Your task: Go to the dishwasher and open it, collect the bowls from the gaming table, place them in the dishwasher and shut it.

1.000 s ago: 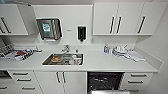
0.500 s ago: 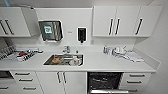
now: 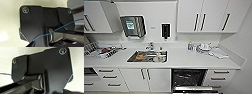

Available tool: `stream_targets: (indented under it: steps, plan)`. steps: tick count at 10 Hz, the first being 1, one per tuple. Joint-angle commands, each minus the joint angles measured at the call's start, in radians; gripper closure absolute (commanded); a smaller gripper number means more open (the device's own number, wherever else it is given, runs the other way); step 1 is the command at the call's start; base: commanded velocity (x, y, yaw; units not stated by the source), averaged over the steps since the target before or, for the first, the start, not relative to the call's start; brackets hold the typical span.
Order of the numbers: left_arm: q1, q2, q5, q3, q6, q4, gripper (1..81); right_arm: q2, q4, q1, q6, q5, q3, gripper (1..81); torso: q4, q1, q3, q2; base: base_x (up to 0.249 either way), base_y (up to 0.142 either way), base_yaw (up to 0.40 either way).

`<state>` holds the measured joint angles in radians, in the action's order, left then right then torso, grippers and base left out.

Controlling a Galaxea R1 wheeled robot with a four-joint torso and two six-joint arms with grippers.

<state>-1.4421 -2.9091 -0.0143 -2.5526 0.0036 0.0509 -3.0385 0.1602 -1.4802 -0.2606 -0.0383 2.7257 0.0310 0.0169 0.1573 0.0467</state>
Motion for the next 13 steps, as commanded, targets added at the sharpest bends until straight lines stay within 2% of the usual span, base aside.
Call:
stream_targets:
  steps: [1,4,5,6,7,10,13]
  plan:
    - [0.032,0.004,0.053,0.002,0.007,-0.011,1.0,0.005,0.009,0.034,0.000,0.054,0.003,1.0,0.000,0.000,0.000,0.000,0.000,0.000,0.000]
    - [0.032,0.001,0.056,-0.020,0.007,-0.011,1.0,-0.002,0.004,0.030,-0.002,0.052,0.005,1.0,0.000,-0.001,0.000,0.002,0.000,0.000,0.000]
    - [0.032,-0.009,0.056,-0.040,0.004,-0.013,1.0,-0.010,-0.055,0.027,-0.002,0.042,0.032,1.0,0.000,-0.001,0.000,0.002,0.000,0.000,0.000]
    - [0.032,-0.018,0.054,-0.054,0.001,-0.013,1.0,-0.022,-0.146,0.027,0.023,0.009,0.061,1.0,0.000,-0.001,0.000,0.002,0.000,0.000,0.000]
    - [0.032,-0.024,0.056,-0.061,0.001,-0.013,1.0,-0.024,-0.157,0.030,0.044,0.005,0.074,1.0,0.000,-0.001,0.000,0.002,0.000,0.000,0.000]
    - [0.032,-0.024,0.059,-0.063,-0.001,-0.012,1.0,-0.010,-0.130,0.033,0.066,0.006,0.046,1.0,0.000,-0.001,0.000,0.002,0.000,0.000,0.000]
    - [0.032,-0.027,0.048,-0.077,-0.002,-0.017,1.0,-0.018,-0.125,0.036,0.070,0.008,0.046,1.0,0.000,-0.001,0.000,0.002,0.000,0.000,0.000]
